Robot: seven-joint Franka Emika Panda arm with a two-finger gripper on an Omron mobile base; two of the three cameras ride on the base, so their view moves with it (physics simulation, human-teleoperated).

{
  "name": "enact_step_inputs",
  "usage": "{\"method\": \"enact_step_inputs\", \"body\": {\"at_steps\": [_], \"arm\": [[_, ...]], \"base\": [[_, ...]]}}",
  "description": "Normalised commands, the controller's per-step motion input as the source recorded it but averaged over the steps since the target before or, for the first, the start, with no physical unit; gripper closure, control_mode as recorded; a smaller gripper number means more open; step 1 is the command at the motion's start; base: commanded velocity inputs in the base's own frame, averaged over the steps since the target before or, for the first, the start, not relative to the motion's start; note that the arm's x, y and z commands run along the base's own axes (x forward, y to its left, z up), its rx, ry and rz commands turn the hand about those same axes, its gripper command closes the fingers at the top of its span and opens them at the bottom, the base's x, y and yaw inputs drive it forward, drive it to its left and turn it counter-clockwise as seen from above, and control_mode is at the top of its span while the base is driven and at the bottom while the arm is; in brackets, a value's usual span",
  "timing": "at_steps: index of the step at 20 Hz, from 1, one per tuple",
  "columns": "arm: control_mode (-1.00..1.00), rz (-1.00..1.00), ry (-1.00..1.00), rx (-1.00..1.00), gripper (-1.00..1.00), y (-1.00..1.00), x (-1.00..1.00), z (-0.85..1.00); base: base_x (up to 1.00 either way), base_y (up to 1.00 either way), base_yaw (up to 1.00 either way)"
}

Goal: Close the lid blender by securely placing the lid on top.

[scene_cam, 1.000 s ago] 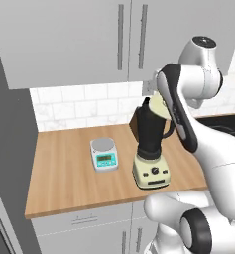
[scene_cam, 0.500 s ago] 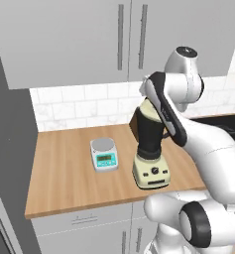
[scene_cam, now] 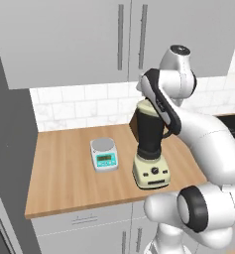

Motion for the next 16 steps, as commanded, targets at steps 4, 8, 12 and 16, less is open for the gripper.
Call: {"method": "enact_step_inputs", "body": {"at_steps": [4,8,12,16], "arm": [[-1.00,0.08,-0.04,0.00,1.00,0.06,0.30,-0.42],[-1.00,0.19,-0.15,0.00,1.00,0.17,0.00,-0.40],[-1.00,0.19,-0.11,-0.01,1.00,0.19,0.00,-0.48],[-1.00,0.13,-0.01,-0.02,-1.00,0.14,0.00,-0.36]], "base": [[0.00,0.00,0.00],[0.00,0.00,0.00],[0.00,0.00,0.00],[0.00,0.00,0.00]]}}
